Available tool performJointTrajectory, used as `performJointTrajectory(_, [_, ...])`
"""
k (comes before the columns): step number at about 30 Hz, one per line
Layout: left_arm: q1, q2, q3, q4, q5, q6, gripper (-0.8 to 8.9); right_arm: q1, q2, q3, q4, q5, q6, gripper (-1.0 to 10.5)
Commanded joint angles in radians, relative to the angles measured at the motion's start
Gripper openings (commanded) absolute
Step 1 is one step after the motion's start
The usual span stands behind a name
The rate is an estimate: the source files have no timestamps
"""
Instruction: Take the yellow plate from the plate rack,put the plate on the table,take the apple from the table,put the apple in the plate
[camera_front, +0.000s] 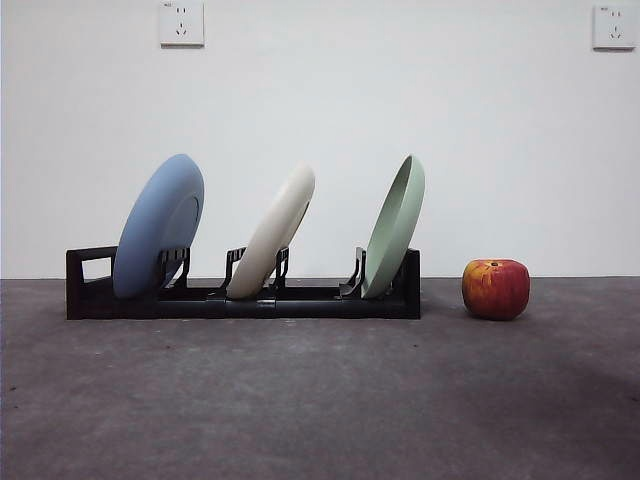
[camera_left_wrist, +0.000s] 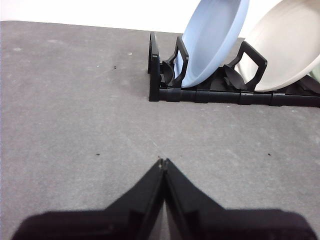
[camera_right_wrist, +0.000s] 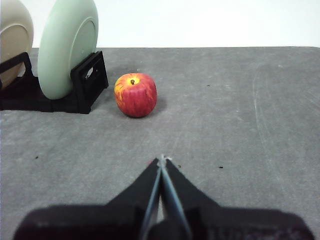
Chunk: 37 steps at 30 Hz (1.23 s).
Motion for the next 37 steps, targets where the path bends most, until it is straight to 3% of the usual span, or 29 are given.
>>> performJointTrajectory(1, [0.002,0.000,-0.007,0.007,0.005,-0.005,-0.04,0.000,-0.001,-0.008,0.003,0.000,0.052,0.0])
performJointTrajectory(7, [0.002,0.006,0.065,-0.040,0.050,-0.035,-0.06,0.000,-0.001,0.034,0.002,0.000,0.215,-0.1])
performJointTrajectory(13, [0.002,0.055,0.200,-0.084,0.063,-0.077,-0.06,0.000,0.026,0.151,-0.003,0.000,0.276,-0.1])
performJointTrajectory(19, [0.002,0.161,0.370,-0.160,0.152,-0.089,-0.06,0.000,0.134,0.344,-0.082,-0.049,0.275,-0.1])
performJointTrajectory(29, [0.002,0.357,0.654,-0.338,0.370,-0.027,-0.06,0.000,0.431,0.756,-0.478,-0.150,0.052,-0.1])
performJointTrajectory(37, [-0.022,0.462,0.833,-0.530,0.397,0.066,-0.06,0.000,0.581,0.973,-0.719,-0.185,-0.049,-0.1])
